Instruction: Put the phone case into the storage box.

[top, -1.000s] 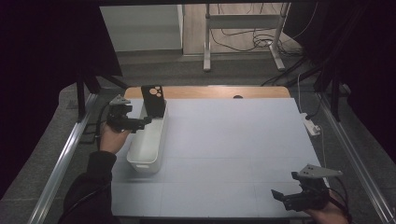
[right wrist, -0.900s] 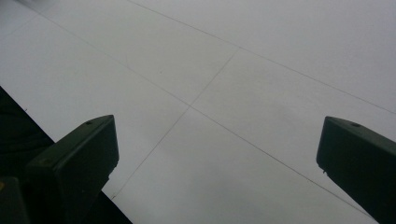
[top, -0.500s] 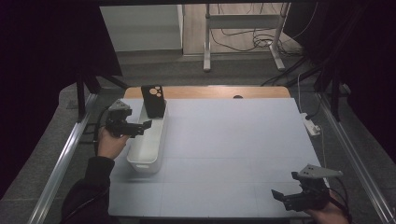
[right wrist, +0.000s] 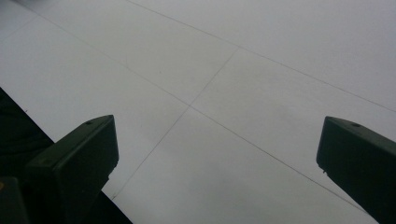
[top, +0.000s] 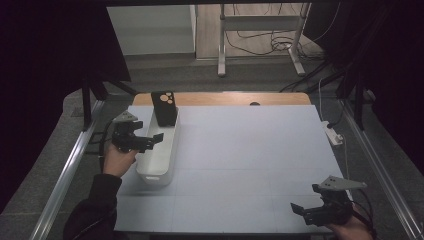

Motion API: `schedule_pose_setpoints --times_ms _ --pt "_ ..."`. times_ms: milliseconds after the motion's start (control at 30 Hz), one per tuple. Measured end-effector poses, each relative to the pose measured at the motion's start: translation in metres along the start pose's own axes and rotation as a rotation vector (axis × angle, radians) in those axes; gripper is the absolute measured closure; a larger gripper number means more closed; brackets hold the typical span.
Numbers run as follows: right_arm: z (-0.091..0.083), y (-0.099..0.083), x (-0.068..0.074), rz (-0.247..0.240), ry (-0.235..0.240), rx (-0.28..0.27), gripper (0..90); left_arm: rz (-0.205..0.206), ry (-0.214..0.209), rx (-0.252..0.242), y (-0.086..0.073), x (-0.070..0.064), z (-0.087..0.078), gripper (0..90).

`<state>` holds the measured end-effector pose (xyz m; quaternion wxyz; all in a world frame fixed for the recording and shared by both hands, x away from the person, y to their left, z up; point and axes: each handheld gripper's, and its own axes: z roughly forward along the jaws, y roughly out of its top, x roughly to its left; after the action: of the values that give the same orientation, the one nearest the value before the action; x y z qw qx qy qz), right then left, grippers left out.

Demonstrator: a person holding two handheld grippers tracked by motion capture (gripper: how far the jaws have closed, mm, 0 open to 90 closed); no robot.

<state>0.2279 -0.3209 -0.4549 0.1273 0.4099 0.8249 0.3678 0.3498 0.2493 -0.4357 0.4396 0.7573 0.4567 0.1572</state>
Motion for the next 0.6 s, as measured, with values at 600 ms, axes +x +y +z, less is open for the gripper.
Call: schedule_pose_setpoints --times_ms 600 --pt "-0.001 0.0 0.002 -0.02 -0.001 -0.006 0.0 0.035 0.004 0.016 -0.012 -0.02 -0.014 0.0"
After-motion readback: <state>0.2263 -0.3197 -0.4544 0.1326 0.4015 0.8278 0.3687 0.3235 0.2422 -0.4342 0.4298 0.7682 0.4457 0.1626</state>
